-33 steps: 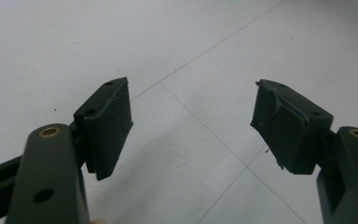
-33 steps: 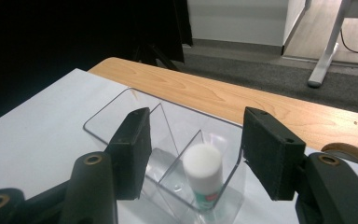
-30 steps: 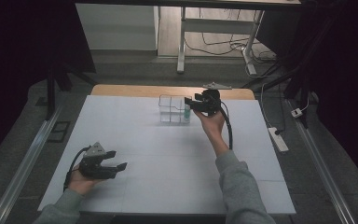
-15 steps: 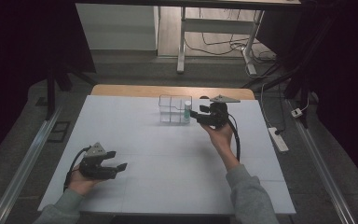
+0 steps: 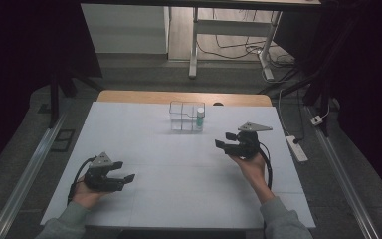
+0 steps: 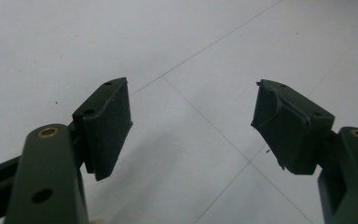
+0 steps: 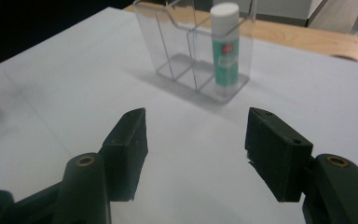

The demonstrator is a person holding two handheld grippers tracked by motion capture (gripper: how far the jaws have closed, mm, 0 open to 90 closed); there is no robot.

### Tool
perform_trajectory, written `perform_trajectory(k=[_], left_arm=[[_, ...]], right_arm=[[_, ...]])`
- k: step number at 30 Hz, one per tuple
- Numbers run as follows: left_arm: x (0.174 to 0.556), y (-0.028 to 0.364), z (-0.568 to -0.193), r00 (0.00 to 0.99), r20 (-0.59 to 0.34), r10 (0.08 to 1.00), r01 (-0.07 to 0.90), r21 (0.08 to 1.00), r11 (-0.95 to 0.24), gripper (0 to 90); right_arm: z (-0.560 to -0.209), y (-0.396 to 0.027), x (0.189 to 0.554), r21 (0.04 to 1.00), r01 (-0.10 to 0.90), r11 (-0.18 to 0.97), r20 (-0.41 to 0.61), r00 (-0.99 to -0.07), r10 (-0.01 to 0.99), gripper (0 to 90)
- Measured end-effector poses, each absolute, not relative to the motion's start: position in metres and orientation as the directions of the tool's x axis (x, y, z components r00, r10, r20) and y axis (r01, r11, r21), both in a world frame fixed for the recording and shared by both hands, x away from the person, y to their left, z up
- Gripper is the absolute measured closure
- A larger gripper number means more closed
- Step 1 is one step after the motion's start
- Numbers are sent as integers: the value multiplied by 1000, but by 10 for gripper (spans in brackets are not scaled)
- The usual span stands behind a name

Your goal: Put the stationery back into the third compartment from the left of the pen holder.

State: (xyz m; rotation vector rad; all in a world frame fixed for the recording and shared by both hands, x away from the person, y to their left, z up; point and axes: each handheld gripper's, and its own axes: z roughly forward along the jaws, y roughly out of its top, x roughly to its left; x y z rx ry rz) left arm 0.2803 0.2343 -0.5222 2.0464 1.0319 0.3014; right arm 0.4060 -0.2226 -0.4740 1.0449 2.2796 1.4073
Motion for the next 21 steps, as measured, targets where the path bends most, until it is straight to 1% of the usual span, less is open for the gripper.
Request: perform_trajectory(k=[2, 12, 21], left_arm=[[280, 234, -522, 639, -134, 757, 565, 750, -344, 273], [281, 233, -524, 640, -131, 757, 568, 744, -352, 272], [280, 233, -524, 641, -132, 756, 569, 743, -353, 271]], right_arm=[[-475, -225, 402, 857, 437, 273, 139, -706, 694, 386], [-489, -262, 356, 838, 443, 317, 99, -696, 711, 373], [-498, -285, 337, 825, 454, 336, 85, -689, 720, 364]])
